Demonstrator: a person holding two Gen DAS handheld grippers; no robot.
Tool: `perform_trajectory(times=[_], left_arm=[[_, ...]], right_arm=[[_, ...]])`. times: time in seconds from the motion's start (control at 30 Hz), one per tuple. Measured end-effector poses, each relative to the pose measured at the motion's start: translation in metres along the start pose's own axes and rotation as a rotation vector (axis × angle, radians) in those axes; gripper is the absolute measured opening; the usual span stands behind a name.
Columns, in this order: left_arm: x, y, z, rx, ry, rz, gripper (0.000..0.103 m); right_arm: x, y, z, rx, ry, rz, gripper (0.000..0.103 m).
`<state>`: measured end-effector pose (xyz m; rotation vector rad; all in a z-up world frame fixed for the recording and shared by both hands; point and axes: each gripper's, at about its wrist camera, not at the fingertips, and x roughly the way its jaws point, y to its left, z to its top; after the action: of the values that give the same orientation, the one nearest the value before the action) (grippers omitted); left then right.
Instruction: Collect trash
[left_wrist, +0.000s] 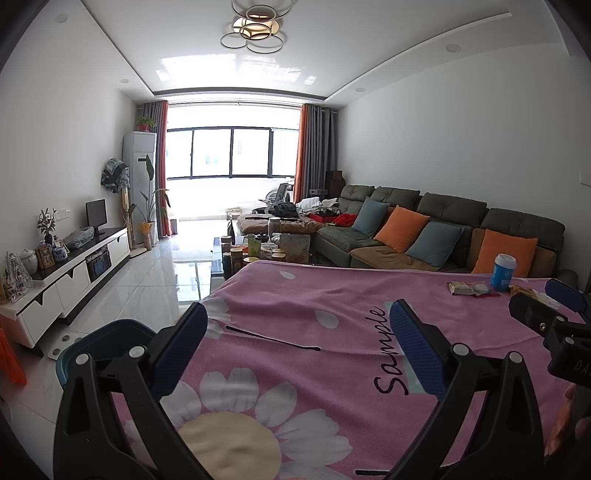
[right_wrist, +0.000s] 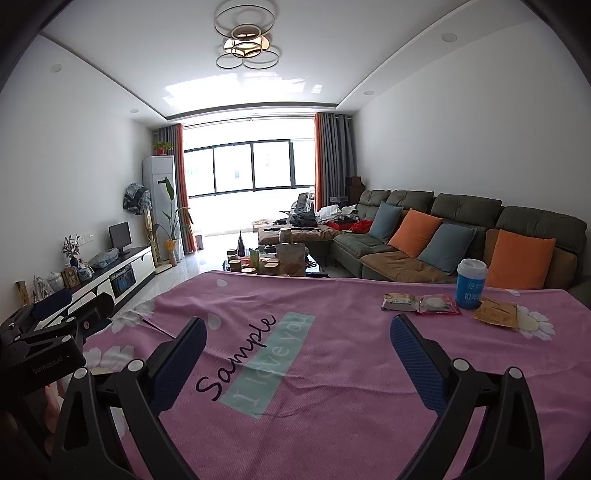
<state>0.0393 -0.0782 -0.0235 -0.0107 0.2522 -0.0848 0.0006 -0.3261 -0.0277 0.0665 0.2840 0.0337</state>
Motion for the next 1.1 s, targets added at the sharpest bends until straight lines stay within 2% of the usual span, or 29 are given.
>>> perform_trajectory(times=[1.1], left_arm=[[0.0038, 0.0019, -0.0014, -0.006, 0.007, 0.015, 0.097]], right_arm=[[-0.0006, -0.0011, -0.0013, 0.006, -0.007, -0.016, 0.096]])
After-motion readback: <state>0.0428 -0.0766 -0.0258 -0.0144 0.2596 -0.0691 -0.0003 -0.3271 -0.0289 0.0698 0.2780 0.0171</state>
